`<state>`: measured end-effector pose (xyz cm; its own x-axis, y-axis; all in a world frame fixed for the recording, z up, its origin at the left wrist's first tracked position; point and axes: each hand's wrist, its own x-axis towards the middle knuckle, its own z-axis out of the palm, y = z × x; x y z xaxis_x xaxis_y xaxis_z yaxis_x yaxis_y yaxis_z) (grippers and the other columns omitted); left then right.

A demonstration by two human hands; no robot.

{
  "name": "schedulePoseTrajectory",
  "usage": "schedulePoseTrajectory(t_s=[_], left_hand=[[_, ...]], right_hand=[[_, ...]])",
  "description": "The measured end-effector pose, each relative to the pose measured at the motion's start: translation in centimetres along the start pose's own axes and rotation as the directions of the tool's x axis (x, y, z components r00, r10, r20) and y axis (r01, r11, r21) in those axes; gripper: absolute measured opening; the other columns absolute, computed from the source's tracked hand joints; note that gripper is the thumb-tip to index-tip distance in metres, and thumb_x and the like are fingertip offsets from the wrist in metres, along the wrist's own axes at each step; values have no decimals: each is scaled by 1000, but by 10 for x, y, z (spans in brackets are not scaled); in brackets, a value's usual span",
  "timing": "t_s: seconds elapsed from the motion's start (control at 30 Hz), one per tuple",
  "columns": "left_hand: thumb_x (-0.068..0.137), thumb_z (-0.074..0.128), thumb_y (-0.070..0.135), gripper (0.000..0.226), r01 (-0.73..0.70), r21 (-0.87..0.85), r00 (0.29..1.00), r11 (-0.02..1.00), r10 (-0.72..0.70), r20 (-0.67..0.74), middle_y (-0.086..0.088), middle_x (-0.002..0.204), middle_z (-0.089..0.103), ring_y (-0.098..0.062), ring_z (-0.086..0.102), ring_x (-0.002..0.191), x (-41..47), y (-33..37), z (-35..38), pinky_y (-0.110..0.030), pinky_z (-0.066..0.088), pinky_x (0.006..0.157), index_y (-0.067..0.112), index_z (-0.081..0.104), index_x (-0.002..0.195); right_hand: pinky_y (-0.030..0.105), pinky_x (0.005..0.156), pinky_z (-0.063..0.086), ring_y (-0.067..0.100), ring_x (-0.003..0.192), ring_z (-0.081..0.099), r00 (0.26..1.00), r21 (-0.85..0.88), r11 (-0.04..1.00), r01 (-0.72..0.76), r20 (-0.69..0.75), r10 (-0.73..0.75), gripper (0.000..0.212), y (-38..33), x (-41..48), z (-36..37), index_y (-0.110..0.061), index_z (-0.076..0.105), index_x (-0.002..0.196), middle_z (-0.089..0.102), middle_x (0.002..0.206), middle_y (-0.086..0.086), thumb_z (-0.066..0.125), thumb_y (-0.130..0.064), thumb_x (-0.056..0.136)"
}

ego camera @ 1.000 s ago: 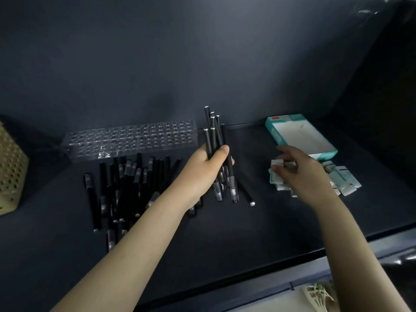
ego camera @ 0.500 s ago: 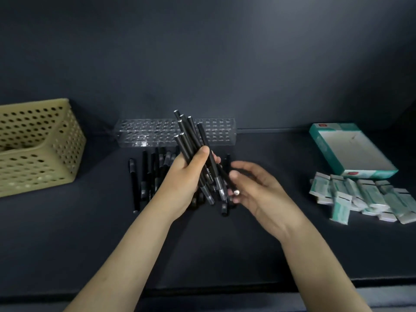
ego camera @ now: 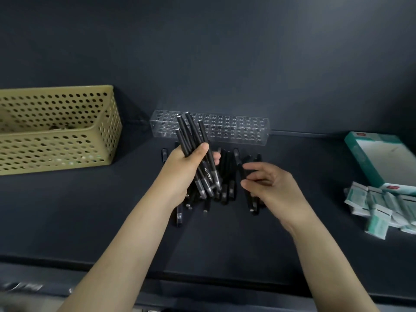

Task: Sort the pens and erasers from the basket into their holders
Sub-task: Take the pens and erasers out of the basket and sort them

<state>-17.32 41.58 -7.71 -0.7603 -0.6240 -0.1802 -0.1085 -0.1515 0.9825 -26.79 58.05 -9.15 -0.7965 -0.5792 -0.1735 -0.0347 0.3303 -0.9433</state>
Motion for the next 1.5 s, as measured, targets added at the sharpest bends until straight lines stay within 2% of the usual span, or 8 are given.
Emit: schedulePoseTrajectory(t_s=[0.23, 0.43, 0.67, 0.8, 0.9, 1.2, 1.33, 1.5], left_hand=[[96, 56, 27, 21, 106, -21, 993, 994, -105, 61, -1, 96, 75, -20, 70, 98, 1, 7, -4, -50, 50, 95, 10, 64, 107], [97, 55, 30, 24, 115, -75, 990, 991, -109, 85, -2, 105, 74, -22, 70, 98, -3, 11, -4, -47, 53, 91, 14, 72, 100], [94, 57, 33, 27, 168, -67, 976, 983, -157, 153, 0, 113, 71, -24, 63, 113, -1, 11, -9, -48, 45, 101, 14, 71, 108], [89, 62, 42, 38, 186, -26, 978, 982, -183, 101, -1, 128, 62, -22, 50, 127, -4, 17, -10, -51, 29, 113, 17, 65, 118], [95, 52, 45, 31, 63, 195, 998, 979, -68, 19, 11, 117, 64, -1, 54, 106, -1, 18, -18, -34, 32, 104, 25, 69, 112], [86, 66, 44, 39, 2, 685, 998, 729, 46, -52, -10, 97, 68, -20, 64, 85, 18, 8, -13, -27, 46, 65, 7, 64, 99], [87, 65, 44, 51, -26, 862, 976, 507, 199, -87, -4, 83, 55, -20, 55, 74, 18, 3, -1, -27, 42, 56, 3, 49, 113], [98, 48, 35, 51, -114, 901, 939, 418, 340, -39, -12, 136, 46, -30, 44, 122, 20, -12, 4, -34, 39, 96, 9, 37, 141]], right_hand=[[6, 62, 46, 4, 78, 62, 981, -312, 940, 138, -84, -172, 20, -3, 5, 13, -25, 69, 102, 65, 91, -7, 75, -25, 83], [7, 75, 48, -9, 89, 64, 970, -82, 976, 200, 159, -185, 12, -22, -6, 25, -34, 69, 94, 72, 90, -19, 73, -33, 83], [9, 62, 45, -1, 64, 58, 973, 49, 985, 166, 153, -171, 8, -17, 3, 43, -24, 72, 79, 67, 68, -11, 72, -21, 86], [18, 79, 49, 3, 84, 63, 988, 108, 993, 46, 139, -60, 30, -8, 8, 40, -12, 73, 94, 70, 85, -7, 76, -39, 80], [23, 66, 42, 12, 67, 49, 997, 54, 997, 58, 41, -60, 46, -7, 7, 29, 3, 59, 78, 52, 67, 3, 76, -39, 77], [27, 45, 38, 22, 51, 37, 998, -310, 950, -24, -70, 2, 44, -5, 2, 21, -9, 40, 54, 33, 49, 5, 75, -18, 79], [33, 62, 55, 27, 76, 66, 996, -344, 939, -14, -89, -18, 39, -6, 3, 22, -3, 64, 106, 63, 82, 9, 78, -26, 78], [14, 58, 49, 10, 67, 62, 988, -459, 886, 66, -95, -123, 48, -3, 8, 23, -12, 63, 118, 67, 79, -1, 78, -34, 78]])
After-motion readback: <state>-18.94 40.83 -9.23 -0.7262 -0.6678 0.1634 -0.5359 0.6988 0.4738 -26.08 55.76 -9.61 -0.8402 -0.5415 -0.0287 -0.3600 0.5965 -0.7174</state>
